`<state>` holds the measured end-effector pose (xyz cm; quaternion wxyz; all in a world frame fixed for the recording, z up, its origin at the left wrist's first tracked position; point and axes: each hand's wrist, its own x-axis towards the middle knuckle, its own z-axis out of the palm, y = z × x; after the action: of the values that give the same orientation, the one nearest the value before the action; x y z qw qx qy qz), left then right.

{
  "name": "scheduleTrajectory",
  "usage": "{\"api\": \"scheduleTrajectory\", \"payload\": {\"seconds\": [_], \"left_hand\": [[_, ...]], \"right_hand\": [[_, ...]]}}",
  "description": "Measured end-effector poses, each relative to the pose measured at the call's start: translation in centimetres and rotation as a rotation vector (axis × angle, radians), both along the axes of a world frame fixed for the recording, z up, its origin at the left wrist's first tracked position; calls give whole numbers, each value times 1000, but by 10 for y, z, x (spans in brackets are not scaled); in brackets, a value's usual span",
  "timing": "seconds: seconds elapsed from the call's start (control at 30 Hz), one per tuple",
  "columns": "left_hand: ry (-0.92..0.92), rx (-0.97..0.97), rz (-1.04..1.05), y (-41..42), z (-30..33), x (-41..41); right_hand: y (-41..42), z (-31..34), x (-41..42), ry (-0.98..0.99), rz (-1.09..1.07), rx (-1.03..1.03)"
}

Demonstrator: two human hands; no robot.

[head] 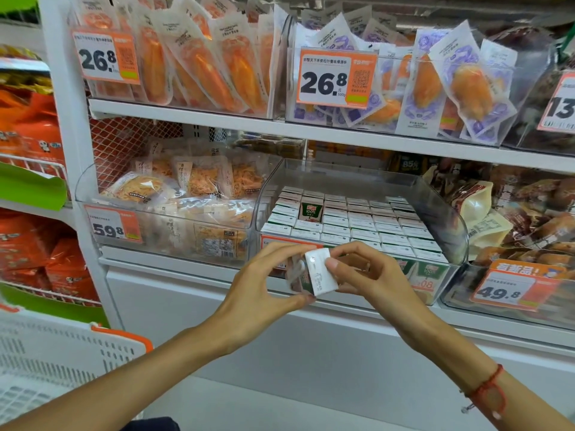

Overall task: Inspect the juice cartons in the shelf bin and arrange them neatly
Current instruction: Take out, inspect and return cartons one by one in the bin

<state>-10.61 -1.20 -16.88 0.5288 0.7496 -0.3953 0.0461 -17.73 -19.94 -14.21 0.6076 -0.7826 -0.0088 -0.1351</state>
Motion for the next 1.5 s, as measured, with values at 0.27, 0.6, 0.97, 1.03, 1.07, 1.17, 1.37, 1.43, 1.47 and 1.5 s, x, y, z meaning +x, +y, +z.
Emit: {"api": "scheduleTrajectory", "payload": {"seconds": [0.27,0.6,0.97,1.03,1.07,1.17,1.37,1.43,1.47,1.5], "left_hand": [[490,-109,-40,2,4,6],[730,-253,-92,-5,3,1],[818,-289,-37,-2,3,3],[842,-305,-48,-2,3,3],[871,-318,-67,-3,3,4],[997,-368,-185,-1,6,8],[1164,-368,-268,4,13,12],[1166,-296,-242,4,12,10],[1178,-266,-232,4,11,9],[1188,-241,-219,3,9,8]], "right_hand": [[1,-3,-3,21,183,-104],[23,-13,-2,-152,-44,-472],[9,-4,-1,-91,142,-548],[8,-4,-1,-91,136,-525],[7,-4,-1,-95,131,-515],[4,-5,1,-119,84,-418],[2,3,2,-75,-27,-81],[3,5,2,-24,-48,2],[4,5,2,11,-61,38],[4,5,2,55,-73,77]]}}
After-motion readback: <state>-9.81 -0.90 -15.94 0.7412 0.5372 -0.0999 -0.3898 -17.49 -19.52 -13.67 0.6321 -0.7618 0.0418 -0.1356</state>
